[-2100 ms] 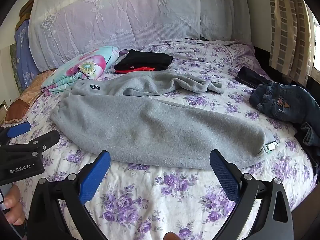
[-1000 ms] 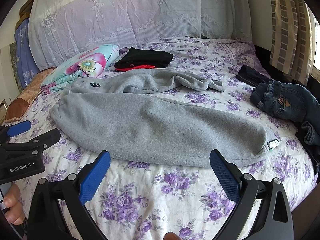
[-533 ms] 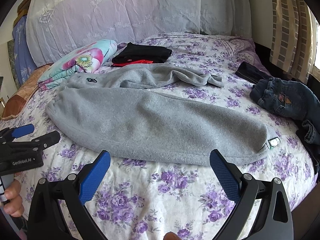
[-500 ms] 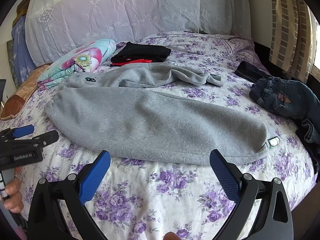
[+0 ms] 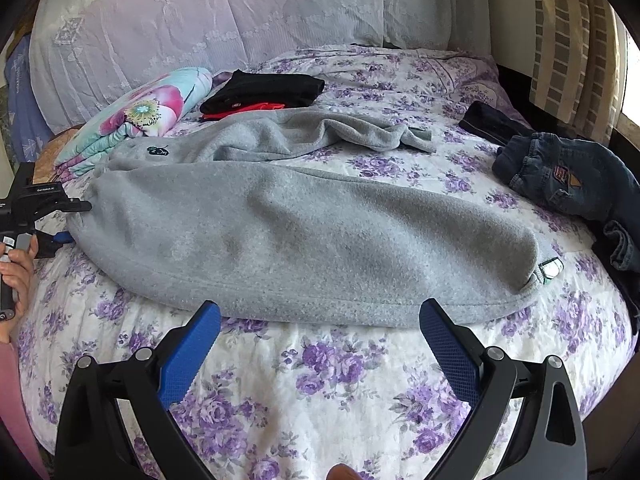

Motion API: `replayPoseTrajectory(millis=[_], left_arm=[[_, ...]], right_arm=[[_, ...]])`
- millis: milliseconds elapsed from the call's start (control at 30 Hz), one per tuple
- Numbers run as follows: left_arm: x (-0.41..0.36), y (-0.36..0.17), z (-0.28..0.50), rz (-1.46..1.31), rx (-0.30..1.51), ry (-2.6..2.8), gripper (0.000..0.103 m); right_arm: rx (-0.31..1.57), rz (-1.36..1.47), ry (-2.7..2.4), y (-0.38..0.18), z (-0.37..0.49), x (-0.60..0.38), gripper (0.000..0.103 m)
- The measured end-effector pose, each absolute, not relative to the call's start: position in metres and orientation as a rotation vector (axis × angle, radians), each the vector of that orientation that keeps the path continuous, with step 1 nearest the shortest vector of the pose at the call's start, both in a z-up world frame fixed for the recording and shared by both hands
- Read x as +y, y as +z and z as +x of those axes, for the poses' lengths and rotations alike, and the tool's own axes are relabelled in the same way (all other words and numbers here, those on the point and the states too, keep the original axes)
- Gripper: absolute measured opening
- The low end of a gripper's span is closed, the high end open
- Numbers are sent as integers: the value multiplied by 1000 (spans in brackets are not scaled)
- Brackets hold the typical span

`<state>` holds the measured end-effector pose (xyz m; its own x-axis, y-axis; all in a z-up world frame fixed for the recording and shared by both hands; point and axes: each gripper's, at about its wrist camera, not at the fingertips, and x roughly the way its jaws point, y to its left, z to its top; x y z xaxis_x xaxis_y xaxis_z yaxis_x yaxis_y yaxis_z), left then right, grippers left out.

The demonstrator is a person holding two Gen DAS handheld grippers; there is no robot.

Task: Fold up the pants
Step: 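Grasp one grey cuff with the left tool while the right tool grasps the other cuff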

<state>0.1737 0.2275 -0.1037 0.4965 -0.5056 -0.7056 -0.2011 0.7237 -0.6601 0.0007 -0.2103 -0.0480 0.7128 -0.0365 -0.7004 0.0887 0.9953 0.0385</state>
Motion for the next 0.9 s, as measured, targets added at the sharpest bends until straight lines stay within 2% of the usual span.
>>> replayPoseTrajectory(millis=[33,100,167,267,367,500,700,833,900], left_arm=[[229,-105,177,-789,1057,-215,45],[231,-107,177,-794,1049,-221,26],[235,-104,173,-812,1011,-246,18],[239,-86,149,-760,910,-249,14],[233,-55,107,-672,779,-259,14],[242,-33,44,-641,690,-281,14],[283,-56,-22,-659,717,-136,14],[287,-81,-35,-630,812,-57,22],[287,-72,-44,-571,792,-9,33]], right_arm=[[776,72,-70,-48,2,-211,100],[779,72,-71,-49,2,-211,100],[779,70,-69,-50,1,-212,100],[777,74,-77,-50,-2,-215,100],[778,78,-98,-49,-7,-222,100],[779,91,-116,-52,-12,-235,100],[803,115,-132,-66,-17,-260,100],[829,250,-184,-73,-25,-302,100],[822,337,-212,-75,-31,-327,100]])
